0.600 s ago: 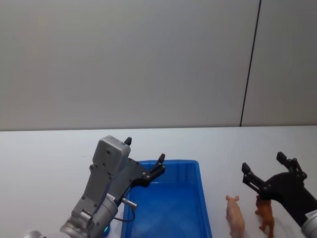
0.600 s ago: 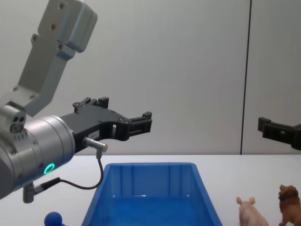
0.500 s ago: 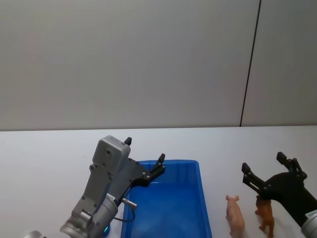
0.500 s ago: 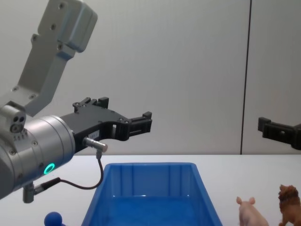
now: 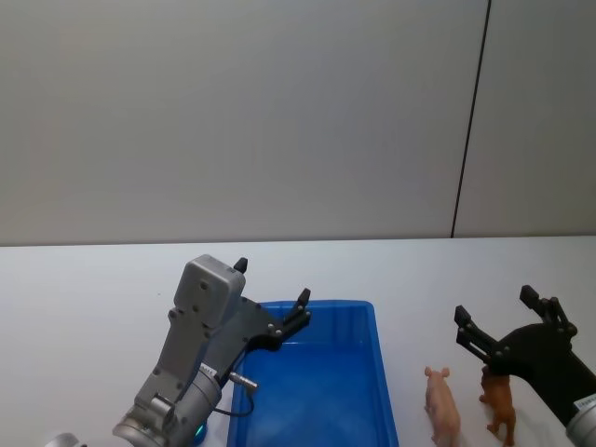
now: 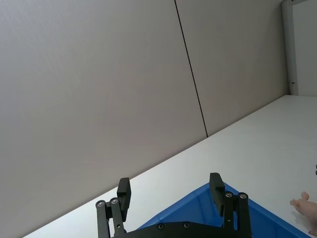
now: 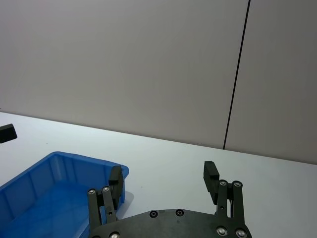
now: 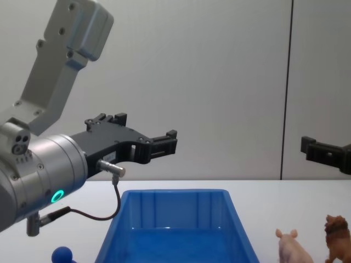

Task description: Pick up the two dolls from the table and place them into the box.

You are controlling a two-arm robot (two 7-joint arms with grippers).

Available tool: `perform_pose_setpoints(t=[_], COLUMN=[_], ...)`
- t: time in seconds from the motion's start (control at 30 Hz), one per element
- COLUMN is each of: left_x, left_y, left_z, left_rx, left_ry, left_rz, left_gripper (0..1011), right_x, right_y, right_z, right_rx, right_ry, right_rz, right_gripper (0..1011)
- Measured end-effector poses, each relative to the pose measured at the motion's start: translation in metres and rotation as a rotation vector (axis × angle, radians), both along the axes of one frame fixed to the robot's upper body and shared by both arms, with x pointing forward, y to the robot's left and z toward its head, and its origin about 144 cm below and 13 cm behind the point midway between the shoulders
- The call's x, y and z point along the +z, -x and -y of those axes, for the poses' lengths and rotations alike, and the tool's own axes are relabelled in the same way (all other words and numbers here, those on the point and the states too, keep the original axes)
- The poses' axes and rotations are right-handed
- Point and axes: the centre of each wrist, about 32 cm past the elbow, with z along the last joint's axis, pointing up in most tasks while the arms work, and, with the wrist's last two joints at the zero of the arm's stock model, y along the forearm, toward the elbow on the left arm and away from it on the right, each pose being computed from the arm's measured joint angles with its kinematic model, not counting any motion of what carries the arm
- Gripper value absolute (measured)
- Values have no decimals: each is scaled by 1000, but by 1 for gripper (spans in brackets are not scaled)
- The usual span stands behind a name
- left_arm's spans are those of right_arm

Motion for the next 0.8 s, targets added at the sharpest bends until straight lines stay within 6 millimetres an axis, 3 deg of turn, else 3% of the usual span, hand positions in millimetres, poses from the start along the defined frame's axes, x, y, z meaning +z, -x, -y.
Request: perform_pose_setpoints(t=[0.8], left_x=[0], left_y=[0], left_z=[0], left_rx=[0], left_ry=[0], left_rz=[0], left_gripper=[1001], right_x=[0], right_y=[0], right_z=[0], right_rx=[0], right_ry=[0], right_rz=[0], right_gripper=[1001])
